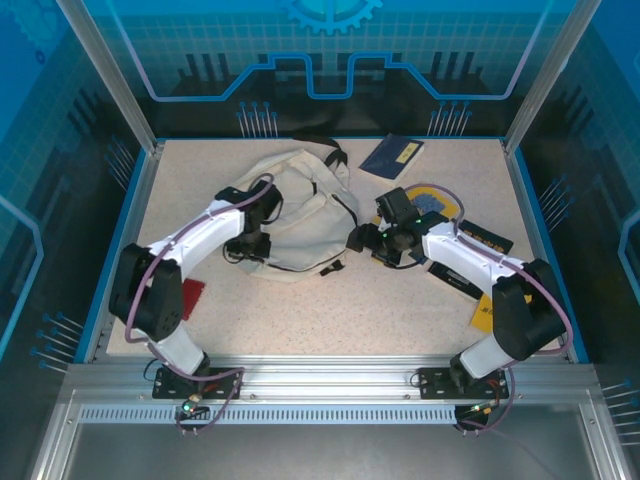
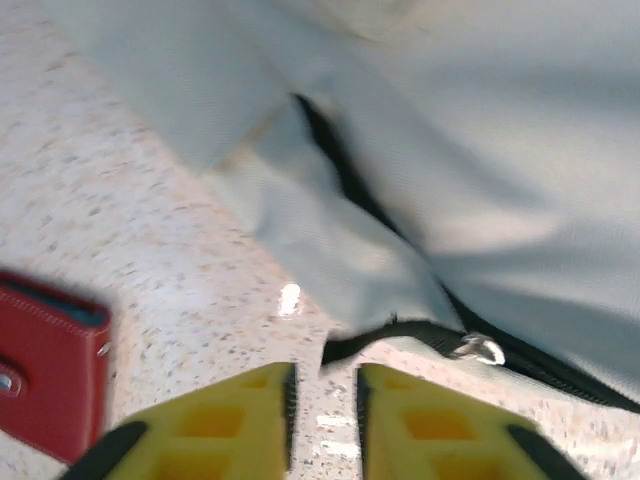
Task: Pack the student bag
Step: Unzip the student bag at the center of the table, then rotate the student bag at the center of the table.
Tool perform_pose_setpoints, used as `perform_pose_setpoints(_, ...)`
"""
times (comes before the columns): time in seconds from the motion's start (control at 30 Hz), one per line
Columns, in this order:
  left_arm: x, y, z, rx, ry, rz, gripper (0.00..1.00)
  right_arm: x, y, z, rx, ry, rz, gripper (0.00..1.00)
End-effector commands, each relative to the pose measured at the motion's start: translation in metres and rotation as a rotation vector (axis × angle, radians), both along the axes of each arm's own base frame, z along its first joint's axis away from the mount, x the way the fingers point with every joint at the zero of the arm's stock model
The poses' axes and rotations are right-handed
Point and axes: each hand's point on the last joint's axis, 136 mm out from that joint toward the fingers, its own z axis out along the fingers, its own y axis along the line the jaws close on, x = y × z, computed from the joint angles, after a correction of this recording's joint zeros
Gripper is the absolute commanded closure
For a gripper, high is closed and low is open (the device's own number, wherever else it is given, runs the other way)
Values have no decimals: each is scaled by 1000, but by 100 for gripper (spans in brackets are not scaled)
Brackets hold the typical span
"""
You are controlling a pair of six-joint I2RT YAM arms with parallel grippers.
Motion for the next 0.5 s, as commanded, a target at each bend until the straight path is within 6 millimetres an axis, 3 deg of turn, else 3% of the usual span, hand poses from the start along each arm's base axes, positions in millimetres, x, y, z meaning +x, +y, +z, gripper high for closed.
perform_pose_setpoints(0.0,3,24,14,29,-80,139,62,9,-19,6,-80,-23,18,27)
perform_pose_setpoints(0.13,11,15,35,-73,-181,174,42,30,-24,4,-113,-24,27,26)
perform_pose_setpoints(0.2,14,4,47,-162,-236,186,35,42,-16,5,-109,-37,63,26)
perform_pose_setpoints(0.37,27,-55,67,-556,-341,182,29,70,3,-6,-107,-16,127,26)
perform_pose_setpoints(0.47,36,-81,57,-711,-317,214,31,89,16,-18,-105,6,179,28)
